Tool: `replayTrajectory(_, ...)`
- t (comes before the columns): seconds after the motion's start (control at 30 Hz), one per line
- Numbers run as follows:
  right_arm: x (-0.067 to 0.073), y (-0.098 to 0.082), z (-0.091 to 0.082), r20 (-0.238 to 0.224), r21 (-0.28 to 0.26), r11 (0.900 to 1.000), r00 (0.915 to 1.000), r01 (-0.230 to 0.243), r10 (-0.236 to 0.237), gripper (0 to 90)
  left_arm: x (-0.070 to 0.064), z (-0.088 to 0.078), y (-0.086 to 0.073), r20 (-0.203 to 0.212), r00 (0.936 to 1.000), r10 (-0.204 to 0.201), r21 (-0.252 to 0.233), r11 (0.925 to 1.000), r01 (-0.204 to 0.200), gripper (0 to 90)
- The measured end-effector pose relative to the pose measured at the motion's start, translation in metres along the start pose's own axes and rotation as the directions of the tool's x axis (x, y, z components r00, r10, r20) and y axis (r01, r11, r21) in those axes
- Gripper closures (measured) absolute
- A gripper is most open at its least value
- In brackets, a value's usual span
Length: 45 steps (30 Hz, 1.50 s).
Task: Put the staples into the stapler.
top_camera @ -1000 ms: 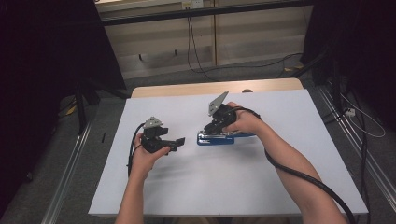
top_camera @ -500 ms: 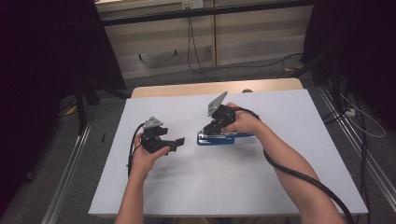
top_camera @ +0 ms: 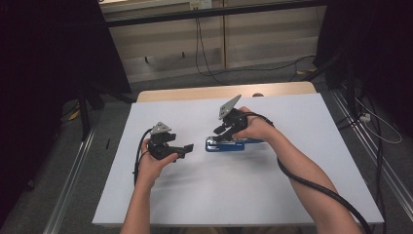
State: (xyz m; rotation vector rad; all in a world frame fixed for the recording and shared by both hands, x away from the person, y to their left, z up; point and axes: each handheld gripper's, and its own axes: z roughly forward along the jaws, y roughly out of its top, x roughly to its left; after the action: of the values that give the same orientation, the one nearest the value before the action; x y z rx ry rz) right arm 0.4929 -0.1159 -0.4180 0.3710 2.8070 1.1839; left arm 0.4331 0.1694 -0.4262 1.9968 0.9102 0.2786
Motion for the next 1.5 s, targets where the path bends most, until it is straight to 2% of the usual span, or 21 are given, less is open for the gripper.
replayTrajectory(0.07,0.002,-0.002,-0.006,0.036,-0.010,1.000,0.9991,-0.022,0.023,55.4,-0.001,0.002,0.000,0.007,1.0000,-0.005,-0.005,1.0000,0.005,9.9)
replayTrajectory(0.1,0.003,-0.003,-0.010,0.061,-0.012,1.000,0.9977,-0.027,0.028,54.2,-0.001,0.002,0.000,0.008,0.9999,0.008,0.004,1.0000,-0.008,10.0)
replayTrajectory(0.13,0.004,-0.004,-0.013,0.079,-0.014,0.998,0.9954,-0.054,0.055,52.3,-0.001,0.002,0.000,0.006,1.0000,0.007,0.002,1.0000,-0.007,10.0)
replayTrajectory(0.2,0.006,-0.007,-0.020,0.091,-0.035,0.996,0.9927,-0.076,0.079,49.5,-0.002,0.002,0.001,0.011,0.9999,0.006,-0.003,1.0000,-0.006,9.9)
replayTrajectory(0.27,0.009,-0.010,-0.025,0.120,-0.048,0.993,0.9866,-0.105,0.110,46.2,-0.001,0.002,0.001,0.011,0.9999,0.006,-0.007,1.0000,-0.006,10.0)
replayTrajectory(0.33,0.013,-0.014,-0.030,0.137,-0.057,0.992,0.9829,-0.116,0.123,44.4,-0.002,0.002,0.002,0.014,0.9999,0.005,-0.013,0.9999,-0.004,10.0)
replayTrajectory(0.4,0.016,-0.016,-0.035,0.158,-0.067,0.986,0.9736,-0.155,0.164,41.0,-0.002,0.003,0.002,0.013,0.9999,-0.004,-0.025,0.9997,0.004,10.0)
replayTrajectory(0.47,0.020,-0.018,-0.040,0.178,-0.076,0.983,0.9676,-0.169,0.180,39.6,-0.003,0.004,0.002,0.018,0.9998,-0.005,-0.029,0.9996,0.005,10.0)
replayTrajectory(0.53,0.022,-0.020,-0.043,0.199,-0.087,0.978,0.9590,-0.188,0.202,34.5,-0.003,0.004,0.002,0.014,0.9999,0.009,-0.019,0.9998,-0.009,10.0)
replayTrajectory(0.6,0.024,-0.021,-0.046,0.222,-0.092,0.976,0.9512,-0.199,0.215,32.2,-0.005,0.006,0.002,0.019,0.9998,-0.002,-0.027,0.9996,0.003,9.9)
replayTrajectory(0.7,0.027,-0.023,-0.052,0.244,-0.112,0.969,0.9393,-0.220,0.242,29.7,-0.005,0.007,0.002,0.022,0.9997,0.012,-0.016,0.9998,-0.011,9.9)
replayTrajectory(0.8,0.030,-0.027,-0.059,0.269,-0.129,0.961,0.9242,-0.244,0.271,26.7,-0.007,0.009,0.002,0.022,0.9997,0.009,-0.017,0.9998,-0.009,9.9)
replayTrajectory(0.93,0.036,-0.034,-0.066,0.301,-0.130,0.958,0.9103,-0.256,0.284,24.9,-0.009,0.011,0.003,0.024,0.9996,0.015,-0.018,0.9997,-0.015,9.9)
replayTrajectory(1.1,0.047,-0.043,-0.071,0.322,-0.137,0.957,0.9021,-0.256,0.288,23.7,-0.011,0.014,0.003,0.029,0.9996,0.008,-0.021,0.9997,-0.008,10.0)
replayTrajectory(1.13,0.049,-0.045,-0.073,0.326,-0.138,0.954,0.8968,-0.268,0.299,23.0,-0.012,0.014,0.003,0.030,0.9995,0.011,-0.021,0.9997,-0.010,10.0)
replayTrajectory(1.2,0.053,-0.050,-0.076,0.344,-0.145,0.954,0.8901,-0.264,0.299,21.8,-0.012,0.015,0.003,0.036,0.9993,0.012,-0.021,0.9997,-0.011,10.0)
replayTrajectory(1.27,0.056,-0.057,-0.080,0.348,-0.162,0.944,0.8789,-0.286,0.326,20.9,-0.012,0.016,0.003,0.036,0.9992,0.013,-0.019,0.9997,-0.012,10.0)
replayTrajectory(1.37,0.059,-0.066,-0.085,0.368,-0.165,0.941,0.8668,-0.296,0.337,20.0,-0.013,0.017,0.003,0.036,0.9992,0.020,-0.008,0.9998,-0.019,10.0)
replayTrajectory(1.47,0.064,-0.076,-0.090,0.363,-0.189,0.931,0.8586,-0.312,0.362,19.7,-0.014,0.016,0.003,0.040,0.9991,0.015,-0.010,0.9998,-0.015,10.2)
replayTrajectory(1.5,0.066,-0.079,-0.091,0.373,-0.188,0.932,0.8548,-0.311,0.361,19.4,-0.014,0.016,0.003,0.040,0.9991,0.017,-0.011,0.9998,-0.017,10.2)
